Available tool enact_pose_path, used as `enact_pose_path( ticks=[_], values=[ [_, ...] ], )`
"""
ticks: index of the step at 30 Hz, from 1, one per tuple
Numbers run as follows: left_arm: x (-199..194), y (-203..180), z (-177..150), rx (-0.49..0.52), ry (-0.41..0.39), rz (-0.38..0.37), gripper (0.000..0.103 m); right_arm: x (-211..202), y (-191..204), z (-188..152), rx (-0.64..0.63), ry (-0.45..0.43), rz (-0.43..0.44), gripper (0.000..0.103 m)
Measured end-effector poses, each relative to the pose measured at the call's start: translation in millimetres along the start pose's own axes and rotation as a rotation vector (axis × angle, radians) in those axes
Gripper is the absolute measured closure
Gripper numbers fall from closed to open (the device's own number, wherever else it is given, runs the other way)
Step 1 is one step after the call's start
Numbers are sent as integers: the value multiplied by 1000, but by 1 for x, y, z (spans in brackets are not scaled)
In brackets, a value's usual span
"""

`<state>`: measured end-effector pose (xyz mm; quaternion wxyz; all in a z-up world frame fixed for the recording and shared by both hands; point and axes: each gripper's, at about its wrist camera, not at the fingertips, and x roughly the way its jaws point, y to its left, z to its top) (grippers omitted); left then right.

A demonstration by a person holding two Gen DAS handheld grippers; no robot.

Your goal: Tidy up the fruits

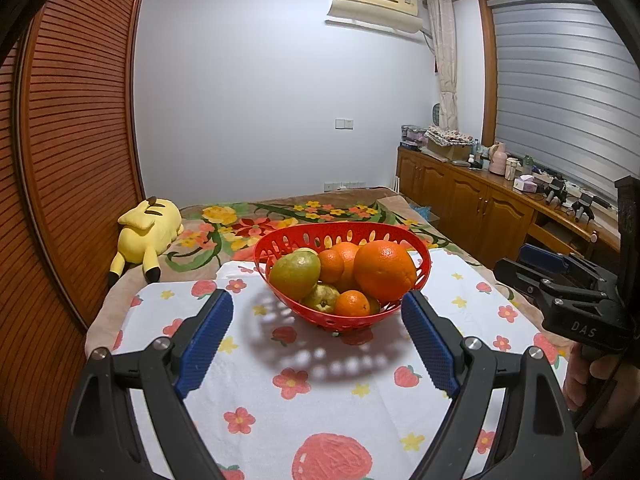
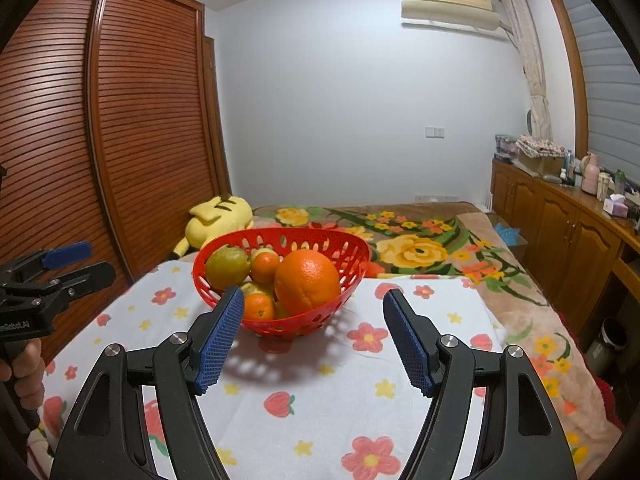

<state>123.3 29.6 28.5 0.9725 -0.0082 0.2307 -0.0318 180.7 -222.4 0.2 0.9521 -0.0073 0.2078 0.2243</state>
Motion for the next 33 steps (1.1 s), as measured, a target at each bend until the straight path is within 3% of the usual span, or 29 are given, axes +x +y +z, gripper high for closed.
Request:
enact_pose_path(
  ticks=[33],
  values=[
    [-7, -7, 1, 5, -12, 3, 16, 0, 0, -1, -1, -1, 1, 29]
  ],
)
